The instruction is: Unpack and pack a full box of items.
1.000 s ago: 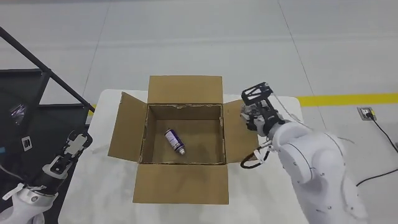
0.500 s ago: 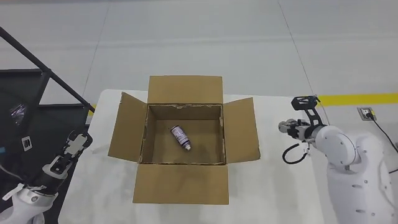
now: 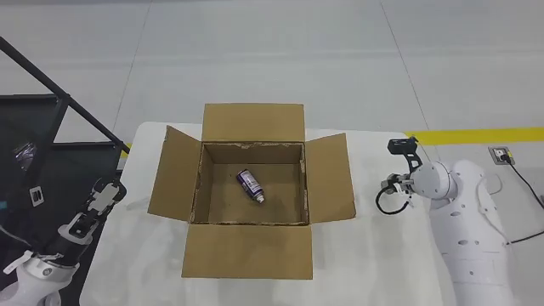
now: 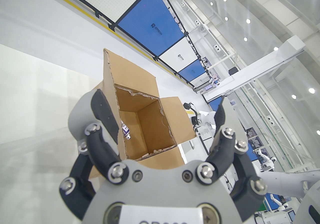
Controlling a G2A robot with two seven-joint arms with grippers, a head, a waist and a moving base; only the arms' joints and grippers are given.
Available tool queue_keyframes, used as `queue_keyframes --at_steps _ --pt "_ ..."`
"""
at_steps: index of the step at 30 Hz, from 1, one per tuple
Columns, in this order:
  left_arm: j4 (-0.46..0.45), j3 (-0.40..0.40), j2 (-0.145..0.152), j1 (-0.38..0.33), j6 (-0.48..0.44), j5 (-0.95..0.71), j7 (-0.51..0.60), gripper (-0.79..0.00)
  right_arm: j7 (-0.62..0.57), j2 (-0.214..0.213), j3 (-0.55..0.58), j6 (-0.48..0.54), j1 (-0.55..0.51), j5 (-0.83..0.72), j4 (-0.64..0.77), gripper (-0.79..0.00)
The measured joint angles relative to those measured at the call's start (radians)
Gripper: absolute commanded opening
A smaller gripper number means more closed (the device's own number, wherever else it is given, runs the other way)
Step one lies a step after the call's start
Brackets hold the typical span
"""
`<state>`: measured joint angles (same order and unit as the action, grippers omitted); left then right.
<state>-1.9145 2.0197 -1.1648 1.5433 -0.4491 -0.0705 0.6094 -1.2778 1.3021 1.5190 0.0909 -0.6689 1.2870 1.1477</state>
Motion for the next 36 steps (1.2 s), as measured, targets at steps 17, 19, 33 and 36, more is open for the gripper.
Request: queue_keyframes --at_steps 17,19,33,36 --pt "0.0 0.0 0.0 0.0 0.0 0.0 0.0 0.0 0.074 0.003 -0.066 -0.004 0.108 -0.042 -0.228 0.0" --pt "0.0 0.0 0.0 0.0 0.0 0.0 0.0 0.0 0.084 0.001 -0.067 -0.012 0.105 -0.047 -0.214 0.0" --pt "-0.006 -0.004 0.0 0.009 0.003 0.012 -0.019 0.0 0.018 -0.011 -0.127 -0.068 -0.053 0.002 0.536 0.0" --pt "-0.001 -0.002 0.002 0.016 0.005 0.015 -0.034 0.0 0.01 0.001 -0.235 -0.065 -0.02 0.028 0.659 0.0"
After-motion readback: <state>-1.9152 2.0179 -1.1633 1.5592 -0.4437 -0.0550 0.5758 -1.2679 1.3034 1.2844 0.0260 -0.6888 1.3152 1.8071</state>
